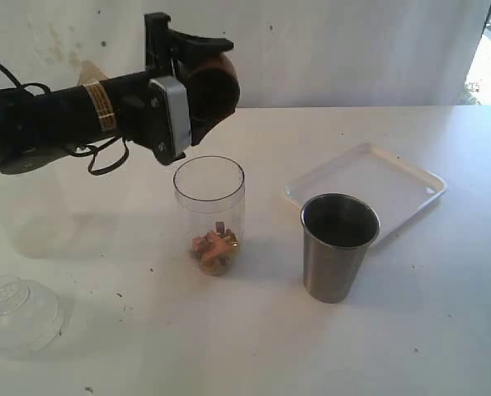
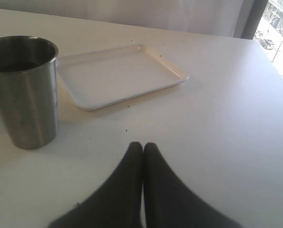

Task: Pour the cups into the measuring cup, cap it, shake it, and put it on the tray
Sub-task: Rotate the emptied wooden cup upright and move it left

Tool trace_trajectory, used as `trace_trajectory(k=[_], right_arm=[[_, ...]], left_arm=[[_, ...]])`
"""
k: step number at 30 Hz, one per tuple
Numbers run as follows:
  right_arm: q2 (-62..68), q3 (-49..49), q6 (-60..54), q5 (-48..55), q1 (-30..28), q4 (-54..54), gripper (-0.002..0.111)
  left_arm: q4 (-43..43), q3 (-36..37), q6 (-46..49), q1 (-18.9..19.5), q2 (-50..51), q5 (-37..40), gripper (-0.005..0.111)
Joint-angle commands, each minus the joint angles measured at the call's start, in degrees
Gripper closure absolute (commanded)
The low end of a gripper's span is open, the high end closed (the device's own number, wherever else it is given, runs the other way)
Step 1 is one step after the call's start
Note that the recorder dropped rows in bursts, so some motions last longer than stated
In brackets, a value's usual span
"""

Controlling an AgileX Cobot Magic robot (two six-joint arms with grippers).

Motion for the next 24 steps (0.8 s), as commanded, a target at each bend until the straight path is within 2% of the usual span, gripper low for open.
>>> trace_trajectory(k=[1,4,5,8,11,13,17,19,21,24], right_arm=[[-0.28,0.31,0.29,-0.65,-0.25,-0.33,0.108],[-0.28,0.31,0.29,-0.65,-0.25,-0.33,0.108],[-0.28,0.31,0.29,-0.65,-0.25,-0.33,0.108],[-0.28,0.31,0.29,-0.65,-0.25,-0.33,0.108],[-0.28,0.31,0.29,-0.65,-0.25,-0.33,0.108],[-0.28,0.31,0.29,-0.65,-0.25,-0.33,0.108],[-0.28,0.31,0.29,-0.65,-0.25,-0.33,0.108],[-0.28,0.31,0.29,-0.65,-0.25,-0.33,0.108],[-0.28,0.31,0.29,-0.65,-0.25,-0.33,0.108],[-0.28,0.31,0.29,-0.65,-0.25,-0.33,0.108]], left_arm=[[-9.98,-0.33,-15.47,-0.15,-0.3,-8.46,0.107],[-16.34,-0.33,-28.69,-0.15,-0.3,-12.08,0.107],[-17.67,-0.33,-35.16,-0.15,-0.3,-12.35,0.107],[-19.69,-0.33,-46.89,-0.15,-0.3,-11.42,0.107],[-19.73,-0.33,-55.43,-0.15,-0.41,-11.29,0.107],[-19.85,-0.33,-57.9,-0.15,-1.09,-10.24,0.107],[-19.73,-0.33,-58.46,-0.26,-4.34,-0.4,0.107],[-16.62,-0.33,-55.65,-0.26,-6.52,5.37,0.107],[-11.41,-0.33,-46.9,-0.26,-8.09,7.72,0.107],[-4.95,-0.33,-30.96,-0.26,-9.19,7.08,0.107]])
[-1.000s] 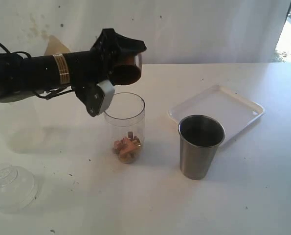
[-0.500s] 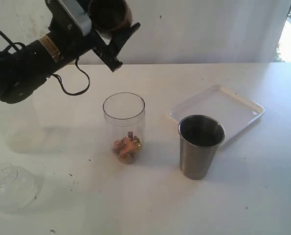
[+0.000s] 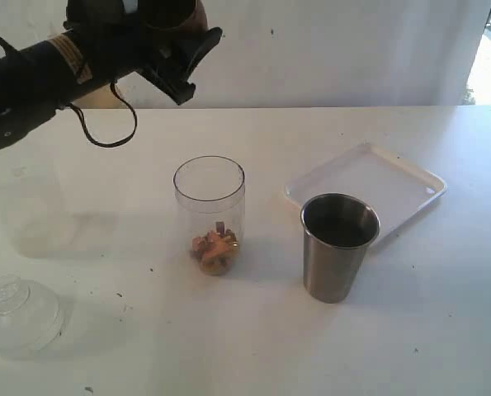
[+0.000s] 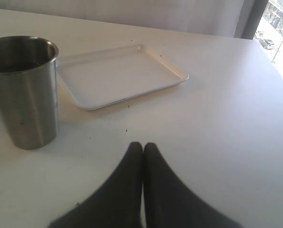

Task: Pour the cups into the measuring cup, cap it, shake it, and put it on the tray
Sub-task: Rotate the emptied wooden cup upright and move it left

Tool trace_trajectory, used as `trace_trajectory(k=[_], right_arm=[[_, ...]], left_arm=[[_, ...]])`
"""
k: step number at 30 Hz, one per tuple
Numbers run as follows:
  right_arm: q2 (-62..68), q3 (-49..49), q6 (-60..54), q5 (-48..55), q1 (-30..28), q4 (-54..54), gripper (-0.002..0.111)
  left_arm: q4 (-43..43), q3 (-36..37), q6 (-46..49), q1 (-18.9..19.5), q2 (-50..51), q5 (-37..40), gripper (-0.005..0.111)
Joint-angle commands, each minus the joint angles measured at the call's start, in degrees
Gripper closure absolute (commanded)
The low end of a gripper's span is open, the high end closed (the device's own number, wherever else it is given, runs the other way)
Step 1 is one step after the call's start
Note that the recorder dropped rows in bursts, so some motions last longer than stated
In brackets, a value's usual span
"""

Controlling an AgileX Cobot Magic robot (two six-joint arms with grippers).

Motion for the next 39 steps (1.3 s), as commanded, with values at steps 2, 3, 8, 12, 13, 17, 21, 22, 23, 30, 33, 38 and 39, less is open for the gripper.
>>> trace_trajectory(k=[2,3,8,12,13,17,21,22,23,30,33,38,39], right_arm=[[-0.28,0.31,0.29,-0.65,-0.25,-0.33,0.108],[-0.28,0.31,0.29,-0.65,-0.25,-0.33,0.108],[-0.28,0.31,0.29,-0.65,-0.25,-0.33,0.108],[-0.28,0.31,0.29,-0.65,-0.25,-0.33,0.108],[-0.28,0.31,0.29,-0.65,-0.25,-0.33,0.108],[-0.28,0.31,0.29,-0.65,-0.25,-0.33,0.108],[-0.28,0.31,0.29,-0.65,-0.25,-0.33,0.108],[-0.28,0.31,0.29,-0.65,-0.25,-0.33,0.108],[-0.28,0.31,0.29,-0.65,-0.25,-0.33,0.108],[-0.28,0.31,0.29,-0.65,-0.25,-0.33,0.108],[-0.28,0.31,0.29,-0.65,-0.25,-0.33,0.108],[-0.28,0.31,0.29,-0.65,-0.25,-0.33,0.108],[-0.28,0.31,0.29,-0.65,-0.25,-0.33,0.108]], left_arm=[[10.49,-0.33,22.89,-0.26,-2.64,-0.32,0.107],[11.73,-0.33,26.07,-0.26,-2.68,-0.43,0.107],[16.82,-0.33,35.07,-0.26,-2.68,-0.07,0.107],[16.95,-0.33,35.31,-0.29,-2.68,-0.45,0.107],[16.95,-0.33,35.31,-0.29,-2.68,-0.45,0.107],[12.5,-0.33,19.45,-0.29,-2.68,-0.33,0.107],[-26.01,-0.33,1.35,0.07,-1.74,10.4,0.107],[-31.86,-0.33,1.35,0.52,-1.3,12.3,0.107],[-35.77,-0.33,1.35,1.05,-0.49,14.57,0.107],[-33.97,-0.33,1.35,2.19,3.56,17.12,0.107],[-34.09,-0.33,1.35,4.33,2.06,17.44,0.107],[-35.56,-0.33,-0.46,11.59,-1.34,19.3,0.107],[-35.56,-0.33,-0.24,13.38,-2.13,19.3,0.107]])
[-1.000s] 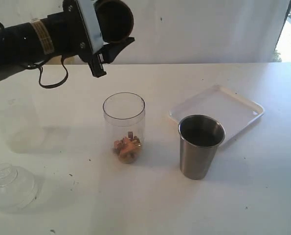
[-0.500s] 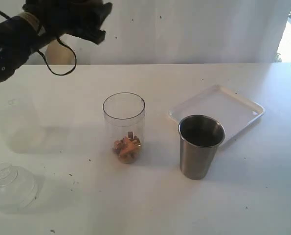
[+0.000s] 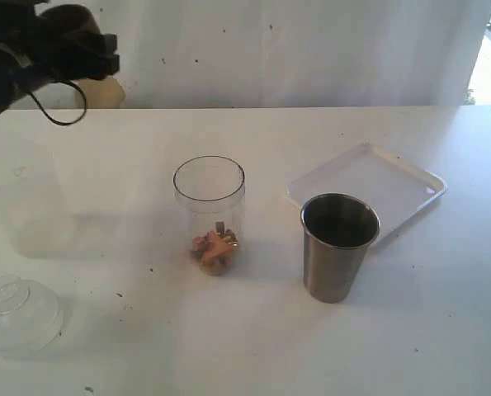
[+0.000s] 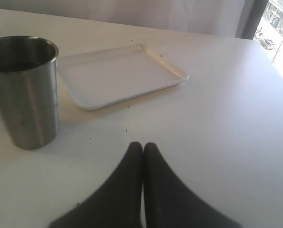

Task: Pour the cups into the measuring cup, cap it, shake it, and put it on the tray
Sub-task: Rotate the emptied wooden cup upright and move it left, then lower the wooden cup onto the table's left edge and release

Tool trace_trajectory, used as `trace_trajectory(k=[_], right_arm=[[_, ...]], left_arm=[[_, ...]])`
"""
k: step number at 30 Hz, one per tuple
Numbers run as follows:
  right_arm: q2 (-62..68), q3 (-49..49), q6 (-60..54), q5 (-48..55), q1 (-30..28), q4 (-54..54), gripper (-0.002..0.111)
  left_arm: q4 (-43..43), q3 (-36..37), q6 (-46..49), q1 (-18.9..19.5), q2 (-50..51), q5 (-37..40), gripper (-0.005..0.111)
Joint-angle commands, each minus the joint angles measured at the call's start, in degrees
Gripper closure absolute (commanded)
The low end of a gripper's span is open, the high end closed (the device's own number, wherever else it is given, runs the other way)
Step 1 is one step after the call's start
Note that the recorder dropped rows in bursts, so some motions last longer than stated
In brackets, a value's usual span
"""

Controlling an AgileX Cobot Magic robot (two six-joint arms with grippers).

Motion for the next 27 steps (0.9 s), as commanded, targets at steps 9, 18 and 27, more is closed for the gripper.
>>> trace_trajectory(k=[9,18,27], right_arm=[[-0.28,0.31,0.24,-0.65,-0.25,-0.33,0.108],[-0.28,0.31,0.24,-0.65,-0.25,-0.33,0.108],[-0.28,0.31,0.24,-0.65,-0.25,-0.33,0.108]], left_arm=[[-1.66,4.56,-6.13,17.32,-6.24,2.28,0.107],[3.26,28.25,-10.34,28.73,-6.81,-17.16,0.107],[13.74,33.0,-17.6,28.89,2.77,-31.27,0.107]])
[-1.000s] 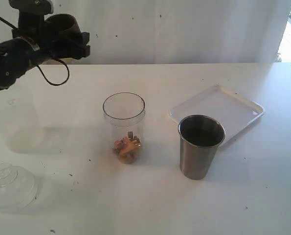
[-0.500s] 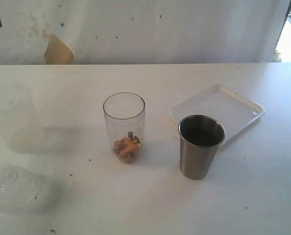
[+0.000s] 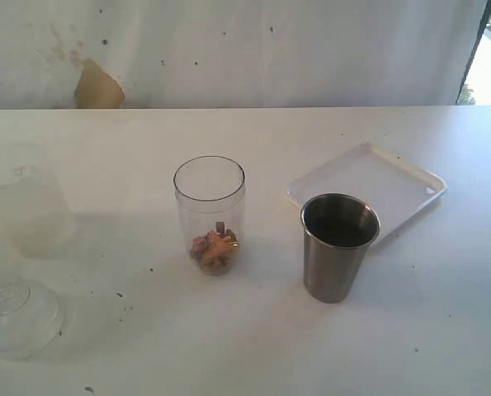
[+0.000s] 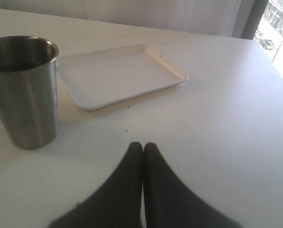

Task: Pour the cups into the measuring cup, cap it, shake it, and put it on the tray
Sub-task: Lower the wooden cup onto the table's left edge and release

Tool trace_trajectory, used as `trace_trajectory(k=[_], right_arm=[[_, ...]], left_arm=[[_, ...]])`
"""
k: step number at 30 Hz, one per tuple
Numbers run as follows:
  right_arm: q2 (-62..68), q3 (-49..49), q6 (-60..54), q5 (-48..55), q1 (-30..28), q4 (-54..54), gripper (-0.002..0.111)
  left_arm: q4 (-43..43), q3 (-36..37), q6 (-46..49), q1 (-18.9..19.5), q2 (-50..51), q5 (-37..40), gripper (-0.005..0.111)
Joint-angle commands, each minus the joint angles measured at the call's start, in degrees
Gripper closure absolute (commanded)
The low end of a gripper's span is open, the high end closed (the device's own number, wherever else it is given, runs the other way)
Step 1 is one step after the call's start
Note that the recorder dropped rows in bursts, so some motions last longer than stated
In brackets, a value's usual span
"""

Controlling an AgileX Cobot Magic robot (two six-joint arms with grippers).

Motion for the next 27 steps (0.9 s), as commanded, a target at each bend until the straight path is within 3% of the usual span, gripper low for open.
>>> trace_trajectory(k=[1,8,13,18,27], right_arm=[[-0.28,0.31,0.24,-0.65,-0.25,-0.33,0.108],[-0.28,0.31,0.24,-0.65,-0.25,-0.33,0.108],[-0.28,0.31,0.24,-0.65,-0.25,-0.33,0.108],[-0.28,0.31,0.24,-0.65,-0.25,-0.33,0.108],[-0.28,0.31,0.24,-0.65,-0.25,-0.33,0.108]], left_arm=[[2.89,1.52,-1.67,0.0,4.78,-13.91,0.107],[2.39,1.52,2.87,1.21,5.48,-20.48,0.107],[8.81,2.35,2.85,6.03,5.99,-14.94,0.107],[23.26,0.73,7.35,6.05,14.05,-17.86,0.107],[27.07,-3.86,6.78,5.95,18.35,-19.55,0.107]])
